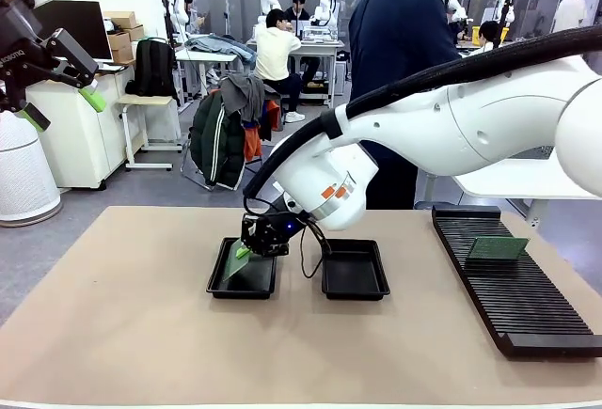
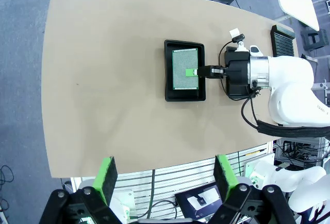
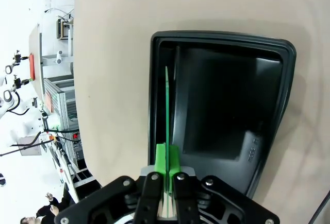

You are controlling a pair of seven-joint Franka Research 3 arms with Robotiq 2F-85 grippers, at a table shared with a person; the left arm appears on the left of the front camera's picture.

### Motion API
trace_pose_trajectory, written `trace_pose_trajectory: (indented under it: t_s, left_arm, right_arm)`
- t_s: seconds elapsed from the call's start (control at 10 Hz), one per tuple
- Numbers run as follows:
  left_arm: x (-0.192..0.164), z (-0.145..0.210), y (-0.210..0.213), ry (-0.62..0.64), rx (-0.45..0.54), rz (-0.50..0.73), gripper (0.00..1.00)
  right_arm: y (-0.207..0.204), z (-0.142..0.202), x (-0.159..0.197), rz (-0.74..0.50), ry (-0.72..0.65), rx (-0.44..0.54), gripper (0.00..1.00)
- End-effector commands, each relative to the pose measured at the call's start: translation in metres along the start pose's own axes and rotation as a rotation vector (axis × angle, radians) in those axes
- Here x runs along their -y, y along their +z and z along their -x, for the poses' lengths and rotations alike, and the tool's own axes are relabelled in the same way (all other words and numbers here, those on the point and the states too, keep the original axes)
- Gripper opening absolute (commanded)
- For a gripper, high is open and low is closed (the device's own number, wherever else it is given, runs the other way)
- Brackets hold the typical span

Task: Inspect and transfer BCBs to ESD trays.
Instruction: Pick up the Blank PCB from the PCB Rack and place it in the left ESD tray.

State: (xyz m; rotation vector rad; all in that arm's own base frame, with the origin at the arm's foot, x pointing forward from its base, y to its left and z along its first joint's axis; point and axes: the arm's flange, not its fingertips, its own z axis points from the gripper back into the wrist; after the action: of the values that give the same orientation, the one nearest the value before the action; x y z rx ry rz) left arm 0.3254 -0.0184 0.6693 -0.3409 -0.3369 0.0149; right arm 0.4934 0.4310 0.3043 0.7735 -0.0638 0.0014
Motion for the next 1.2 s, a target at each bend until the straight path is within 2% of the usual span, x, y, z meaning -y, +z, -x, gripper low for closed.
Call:
trace_pose_trajectory:
  t_s: [0.0,0.2,0.4,0.5,1.1]
  left_arm:
    - [-0.002,0.0,-0.002,-0.013,0.004,0.011,1.0]
    - [-0.002,0.0,-0.002,-0.013,0.004,0.011,1.0]
    - [-0.002,0.0,-0.002,-0.013,0.004,0.011,1.0]
    - [-0.002,0.0,-0.002,-0.013,0.004,0.011,1.0]
    - [-0.002,0.0,-0.002,-0.013,0.004,0.011,1.0]
  right_arm:
    - [-0.011,-0.005,-0.006,0.035,-0.056,0.033,0.03]
    - [-0.016,-0.005,-0.004,0.04,-0.073,0.027,0.03]
    - [-0.019,-0.005,0.001,0.007,-0.047,-0.036,0.03]
    - [-0.013,-0.003,0.005,0.033,-0.063,0.002,0.03]
    - [-0.015,-0.004,0.005,0.028,-0.066,-0.006,0.03]
